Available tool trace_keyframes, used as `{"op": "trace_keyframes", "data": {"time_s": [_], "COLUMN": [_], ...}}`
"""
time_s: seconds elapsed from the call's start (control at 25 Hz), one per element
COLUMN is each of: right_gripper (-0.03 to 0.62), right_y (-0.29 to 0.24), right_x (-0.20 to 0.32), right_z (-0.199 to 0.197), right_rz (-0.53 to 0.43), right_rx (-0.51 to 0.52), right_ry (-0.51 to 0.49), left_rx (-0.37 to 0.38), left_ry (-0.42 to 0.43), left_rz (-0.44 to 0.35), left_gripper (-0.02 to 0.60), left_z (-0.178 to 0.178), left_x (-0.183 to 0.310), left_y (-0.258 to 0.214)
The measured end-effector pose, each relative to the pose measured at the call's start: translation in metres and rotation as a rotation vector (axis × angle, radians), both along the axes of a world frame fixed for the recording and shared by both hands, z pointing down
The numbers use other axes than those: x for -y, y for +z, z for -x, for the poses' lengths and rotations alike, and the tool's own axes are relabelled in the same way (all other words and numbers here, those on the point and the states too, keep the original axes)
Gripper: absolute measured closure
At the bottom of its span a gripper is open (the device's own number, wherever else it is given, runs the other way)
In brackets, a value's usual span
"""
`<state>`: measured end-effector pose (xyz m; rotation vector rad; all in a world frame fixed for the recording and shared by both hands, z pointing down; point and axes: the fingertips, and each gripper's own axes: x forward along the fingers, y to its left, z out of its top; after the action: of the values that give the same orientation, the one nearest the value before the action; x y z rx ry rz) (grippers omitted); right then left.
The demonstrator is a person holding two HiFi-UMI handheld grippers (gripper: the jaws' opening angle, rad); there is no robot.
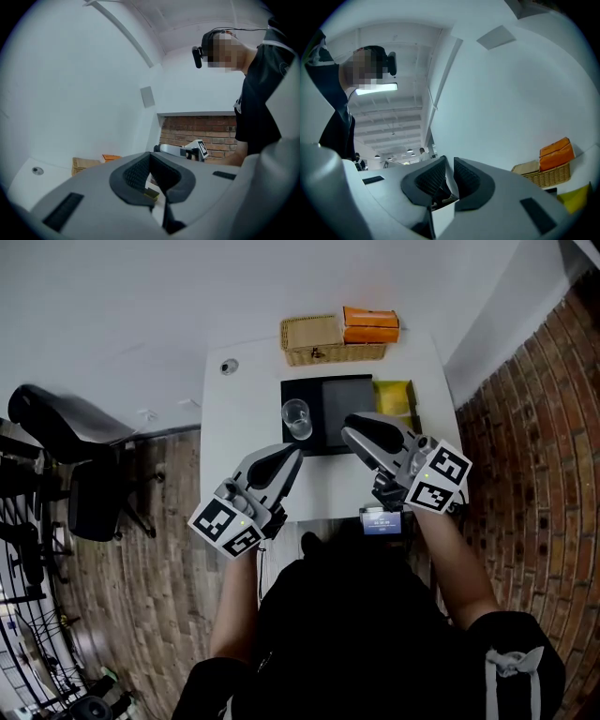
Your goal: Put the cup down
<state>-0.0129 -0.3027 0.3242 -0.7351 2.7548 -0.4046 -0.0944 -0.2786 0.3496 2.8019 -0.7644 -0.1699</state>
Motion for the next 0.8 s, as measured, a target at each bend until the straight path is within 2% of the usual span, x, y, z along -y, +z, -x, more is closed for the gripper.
{"op": "trace_keyframes", "data": {"time_s": [0.2,0.4,0.8], "right_gripper": [0.566,0.577,0.578], "right_y": [0.006,0.019,0.052], "right_x": [-0.006,-0.004,0.01], "right_z": [0.017,0.03,0.039], "right_rz": [-0.011,-0.007,0.044], "right_rx": [-0.056,-0.126,-0.241], "right_ry": [-0.056,-0.086,-0.04], "left_rx": [-0.02,-0.022,0.007], "left_ry": [-0.004,0.002,-0.019], "left_rz": [-0.008,-0.005,0.028], "left_gripper": [0.574,0.574,0.574], "left_z": [0.005,0.006,0.017], "left_x": [0.001,0.001,-0.001], "left_y": [-0.004,-0.002,0.012]}}
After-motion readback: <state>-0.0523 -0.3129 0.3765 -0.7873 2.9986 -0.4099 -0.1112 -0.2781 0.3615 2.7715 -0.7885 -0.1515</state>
